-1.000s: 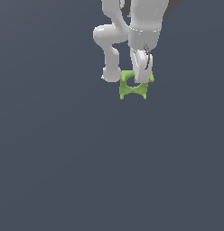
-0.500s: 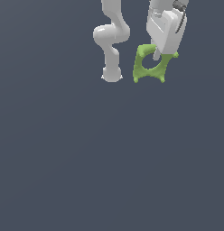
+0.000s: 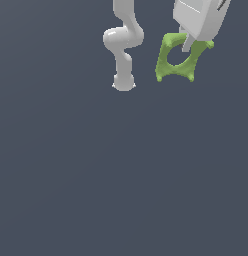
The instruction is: Pick up the object and move it to a goal position.
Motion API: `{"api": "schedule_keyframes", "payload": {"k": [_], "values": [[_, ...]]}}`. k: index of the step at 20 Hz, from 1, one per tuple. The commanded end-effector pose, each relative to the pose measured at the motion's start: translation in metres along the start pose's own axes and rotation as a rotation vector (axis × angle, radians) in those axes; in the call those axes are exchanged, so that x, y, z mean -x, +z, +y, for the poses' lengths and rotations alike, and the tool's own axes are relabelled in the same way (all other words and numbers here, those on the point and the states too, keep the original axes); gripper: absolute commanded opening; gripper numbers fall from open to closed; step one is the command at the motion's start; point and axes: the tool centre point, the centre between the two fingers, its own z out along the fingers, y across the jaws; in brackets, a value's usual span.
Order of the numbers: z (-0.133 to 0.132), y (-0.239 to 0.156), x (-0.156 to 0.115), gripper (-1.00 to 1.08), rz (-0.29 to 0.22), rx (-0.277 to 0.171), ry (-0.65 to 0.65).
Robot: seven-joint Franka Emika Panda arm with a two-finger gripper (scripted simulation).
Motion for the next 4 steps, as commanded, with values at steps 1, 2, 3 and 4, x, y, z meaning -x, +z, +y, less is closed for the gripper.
{"api": "schedule_keyframes", "payload": {"k": [1,2,3,4], "values": [[-0.0007,-0.0041,0.0021,-1.0,0.0,0.0,0.0],[-0.0008,-0.0048,0.0026,-1.0,0.0,0.0,0.0],[-0.0009,-0.0052,0.0028,-1.0,0.0,0.0,0.0],[-0.001,-0.0054,0.0029,-1.0,0.0,0.0,0.0]]}}
